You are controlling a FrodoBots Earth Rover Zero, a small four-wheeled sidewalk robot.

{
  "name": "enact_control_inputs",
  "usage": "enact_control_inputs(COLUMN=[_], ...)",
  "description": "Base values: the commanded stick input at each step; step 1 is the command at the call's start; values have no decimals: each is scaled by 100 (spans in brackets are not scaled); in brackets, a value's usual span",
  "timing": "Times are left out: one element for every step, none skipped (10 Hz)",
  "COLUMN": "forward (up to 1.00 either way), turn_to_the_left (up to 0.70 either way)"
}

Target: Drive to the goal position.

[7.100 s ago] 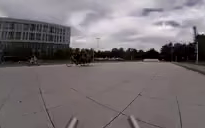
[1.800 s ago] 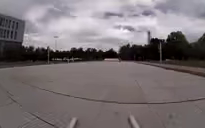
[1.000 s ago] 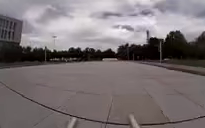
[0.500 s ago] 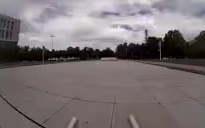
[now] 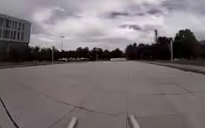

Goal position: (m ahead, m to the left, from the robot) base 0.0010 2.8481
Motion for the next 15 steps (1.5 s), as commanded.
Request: enact_control_inputs(forward=[70,70,70,70,70,70,70,70,70,70,70,70,70,70,70], turn_to_the_left=[1,1,1,1,1,1,-5,-34,-34,-34,-32,-25,-11,1,1])
